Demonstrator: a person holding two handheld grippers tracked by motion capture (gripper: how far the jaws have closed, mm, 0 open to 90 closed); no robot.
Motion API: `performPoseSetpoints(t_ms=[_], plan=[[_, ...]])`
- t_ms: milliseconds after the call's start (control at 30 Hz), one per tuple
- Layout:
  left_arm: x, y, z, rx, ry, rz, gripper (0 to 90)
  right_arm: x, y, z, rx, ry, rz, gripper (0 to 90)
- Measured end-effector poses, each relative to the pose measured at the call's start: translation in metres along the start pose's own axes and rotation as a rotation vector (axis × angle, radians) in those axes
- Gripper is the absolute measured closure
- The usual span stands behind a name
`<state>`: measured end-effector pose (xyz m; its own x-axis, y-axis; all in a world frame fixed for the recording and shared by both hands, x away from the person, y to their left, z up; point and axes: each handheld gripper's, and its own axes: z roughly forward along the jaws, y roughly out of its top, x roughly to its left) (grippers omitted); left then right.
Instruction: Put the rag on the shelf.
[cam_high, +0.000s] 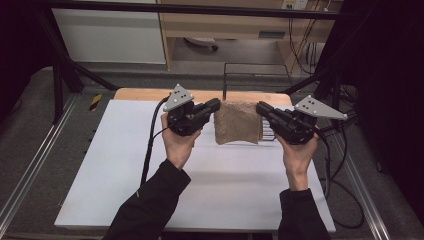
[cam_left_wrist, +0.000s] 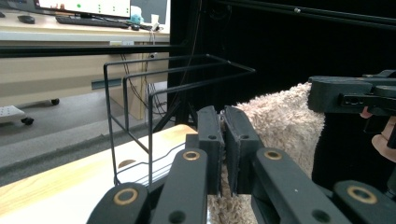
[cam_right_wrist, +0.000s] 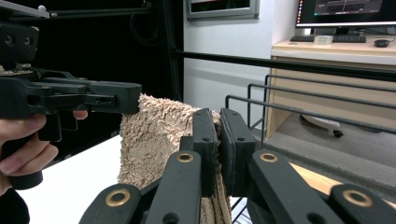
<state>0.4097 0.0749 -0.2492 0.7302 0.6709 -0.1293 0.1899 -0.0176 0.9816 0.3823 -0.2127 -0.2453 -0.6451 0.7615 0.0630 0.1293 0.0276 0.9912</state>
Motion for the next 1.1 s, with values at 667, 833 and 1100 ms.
performPoseSetpoints(t_ms=[667,833,1100], plan=[[-0.005,0.029,0.023,-0.056,-0.001,0.013,85.2,-0.018,0.026,-0.006,-0.058,-0.048,-0.001,85.8],[-0.005,0.036,0.028,-0.061,0.000,0.017,85.2,-0.021,0.031,-0.006,-0.066,-0.058,-0.006,85.8],[-0.008,0.053,0.036,-0.070,0.005,0.035,85.2,-0.025,0.046,-0.008,-0.080,-0.078,-0.023,85.9]])
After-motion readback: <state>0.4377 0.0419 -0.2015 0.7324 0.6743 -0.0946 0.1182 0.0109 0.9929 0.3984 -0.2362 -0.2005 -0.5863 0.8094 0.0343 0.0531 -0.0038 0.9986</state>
